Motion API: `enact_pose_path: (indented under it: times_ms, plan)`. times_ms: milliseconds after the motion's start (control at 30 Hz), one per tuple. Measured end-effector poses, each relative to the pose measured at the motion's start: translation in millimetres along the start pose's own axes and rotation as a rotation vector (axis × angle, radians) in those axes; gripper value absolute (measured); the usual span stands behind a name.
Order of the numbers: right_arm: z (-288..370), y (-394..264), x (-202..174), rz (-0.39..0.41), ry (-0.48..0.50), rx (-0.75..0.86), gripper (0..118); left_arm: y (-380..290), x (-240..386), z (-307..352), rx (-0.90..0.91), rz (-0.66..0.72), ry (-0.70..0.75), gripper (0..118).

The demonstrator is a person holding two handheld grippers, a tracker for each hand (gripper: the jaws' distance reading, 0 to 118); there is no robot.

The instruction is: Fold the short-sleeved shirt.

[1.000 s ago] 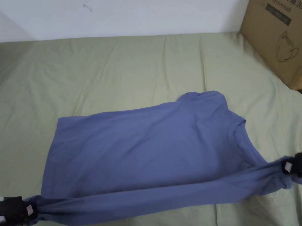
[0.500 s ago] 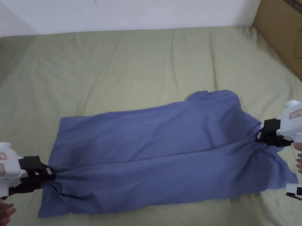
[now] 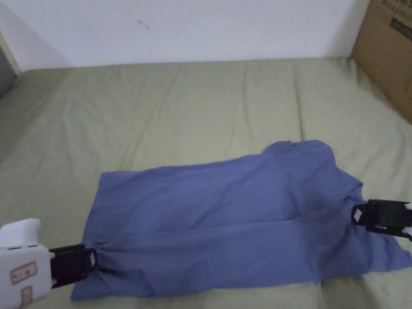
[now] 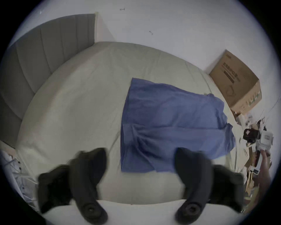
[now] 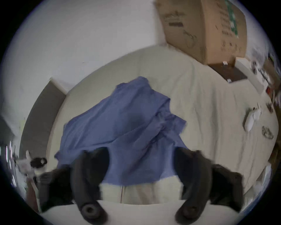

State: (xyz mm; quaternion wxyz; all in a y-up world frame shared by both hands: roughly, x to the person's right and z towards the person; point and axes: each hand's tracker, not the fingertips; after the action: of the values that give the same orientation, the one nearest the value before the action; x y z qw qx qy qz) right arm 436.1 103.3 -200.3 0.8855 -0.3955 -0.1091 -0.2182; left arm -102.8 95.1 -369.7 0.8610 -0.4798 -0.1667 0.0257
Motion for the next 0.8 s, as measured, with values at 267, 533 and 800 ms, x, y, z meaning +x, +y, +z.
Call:
enact_pose_path:
  times_ms: [267, 533, 800]
  plan:
    - [6.2, -43.5, -6.9, 0.012, 0.088, -0.045, 0, -30.9, -13.6, -4.4, -0.085, 0.109, 0.002, 0]
    - [16.2, -39.8, 1.3, -0.010, 0.086, -0.053, 0, -10.0, -30.4, -65.2, -0.137, 0.105, 0.104, 114]
    - [12.6, -41.9, 19.5, -0.031, 0.014, -0.042, 0, -18.1, 6.0, -85.3, -0.157, 0.017, 0.111, 84]
